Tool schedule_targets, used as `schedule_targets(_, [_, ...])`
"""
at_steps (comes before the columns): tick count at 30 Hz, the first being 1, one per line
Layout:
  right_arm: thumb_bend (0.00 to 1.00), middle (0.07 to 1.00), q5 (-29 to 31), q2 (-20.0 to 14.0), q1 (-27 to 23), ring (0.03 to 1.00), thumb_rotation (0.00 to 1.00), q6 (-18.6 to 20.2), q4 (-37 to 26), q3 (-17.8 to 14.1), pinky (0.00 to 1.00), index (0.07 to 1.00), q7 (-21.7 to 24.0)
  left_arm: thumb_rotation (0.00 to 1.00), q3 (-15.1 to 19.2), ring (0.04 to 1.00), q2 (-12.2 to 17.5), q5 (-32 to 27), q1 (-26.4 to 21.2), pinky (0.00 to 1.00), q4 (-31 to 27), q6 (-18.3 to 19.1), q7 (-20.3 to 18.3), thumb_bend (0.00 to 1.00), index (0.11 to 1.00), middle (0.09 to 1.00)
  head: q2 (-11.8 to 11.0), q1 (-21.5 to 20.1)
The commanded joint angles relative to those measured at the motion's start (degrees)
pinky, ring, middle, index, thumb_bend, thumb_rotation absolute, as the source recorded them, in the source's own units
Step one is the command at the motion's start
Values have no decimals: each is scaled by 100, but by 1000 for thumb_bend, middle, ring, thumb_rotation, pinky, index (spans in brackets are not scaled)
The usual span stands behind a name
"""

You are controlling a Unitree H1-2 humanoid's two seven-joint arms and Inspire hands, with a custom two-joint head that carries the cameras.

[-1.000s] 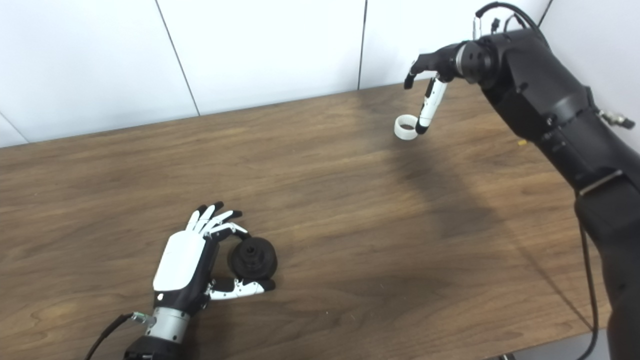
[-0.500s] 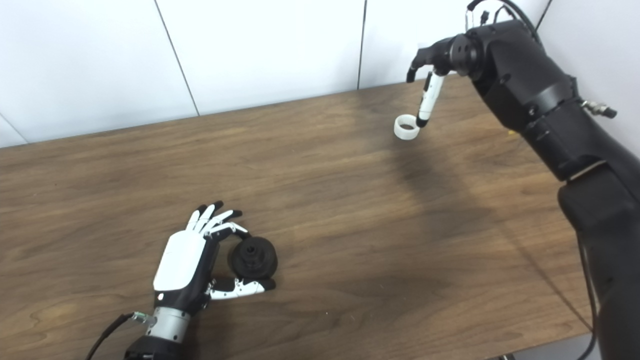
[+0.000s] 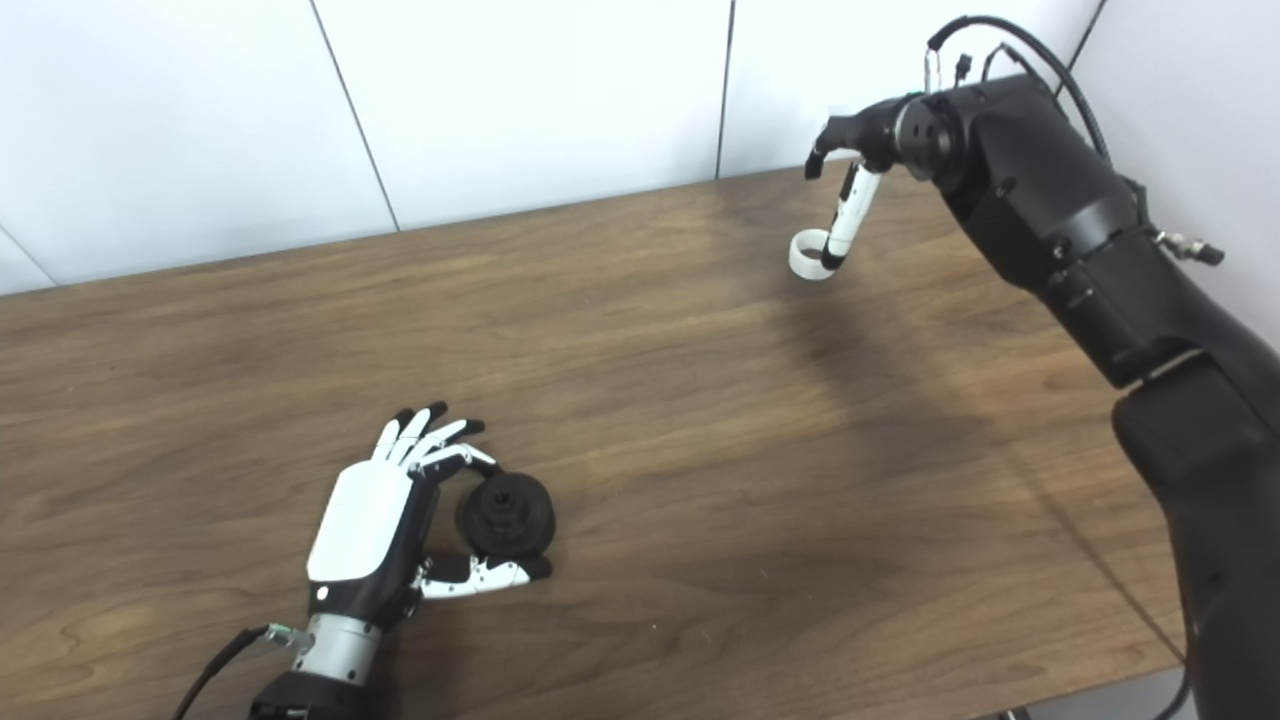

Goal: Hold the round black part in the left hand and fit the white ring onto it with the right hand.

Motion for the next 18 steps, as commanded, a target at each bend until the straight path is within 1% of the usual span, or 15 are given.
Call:
schedule_targets(1, [997,1000,-70,-77,-214,1000,302,-36,-113,-88,1000,828,-134,56,-99,960,-32,16,337,1000,449,54,70,521,487,839,34,4])
schedule_targets(4, [994,1000,-91,-64,-165,1000,307,-64,-84,-75,1000,825,-167,56,-95,962,-30,1,343,1000,446,45,68,521,487,839,34,4])
schedule_targets(7, [992,1000,-84,-61,-114,1000,306,-74,-94,-98,1000,823,-197,56,-92,963,-28,-4,348,1000,419,43,67,521,487,838,85,-24])
schedule_targets(15, [973,1000,-114,-10,34,1000,269,27,-103,-125,1000,826,-306,56,-108,958,-11,40,346,1000,390,78,8,522,487,840,85,-24])
schedule_targets(18, [964,1000,-114,1,69,1000,256,-15,-58,-131,1000,825,-429,56,-112,956,-18,52,343,1000,402,74,26,522,487,839,96,-6])
